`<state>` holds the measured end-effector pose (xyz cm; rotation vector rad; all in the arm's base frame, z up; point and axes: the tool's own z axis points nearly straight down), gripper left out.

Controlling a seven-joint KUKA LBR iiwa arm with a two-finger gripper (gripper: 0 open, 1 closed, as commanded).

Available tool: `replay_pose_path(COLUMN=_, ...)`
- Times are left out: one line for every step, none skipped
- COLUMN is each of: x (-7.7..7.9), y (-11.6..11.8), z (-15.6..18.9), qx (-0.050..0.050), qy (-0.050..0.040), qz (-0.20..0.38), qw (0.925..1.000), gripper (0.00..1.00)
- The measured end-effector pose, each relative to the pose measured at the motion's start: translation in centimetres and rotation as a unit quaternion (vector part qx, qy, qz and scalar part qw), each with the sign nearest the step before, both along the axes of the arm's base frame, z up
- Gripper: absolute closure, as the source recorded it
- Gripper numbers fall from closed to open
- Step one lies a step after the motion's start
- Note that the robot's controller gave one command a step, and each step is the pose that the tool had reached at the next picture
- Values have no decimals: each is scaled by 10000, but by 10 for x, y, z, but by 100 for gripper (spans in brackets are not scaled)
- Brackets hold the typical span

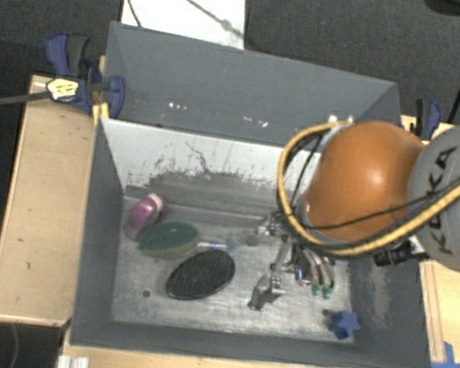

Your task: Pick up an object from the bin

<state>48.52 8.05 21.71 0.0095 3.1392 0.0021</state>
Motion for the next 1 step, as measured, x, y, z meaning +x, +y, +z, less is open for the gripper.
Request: replay_pose_path(x=38, y=43, z=-146, qx=3, qy=-22, qz=-432, qw=9991, gripper=0)
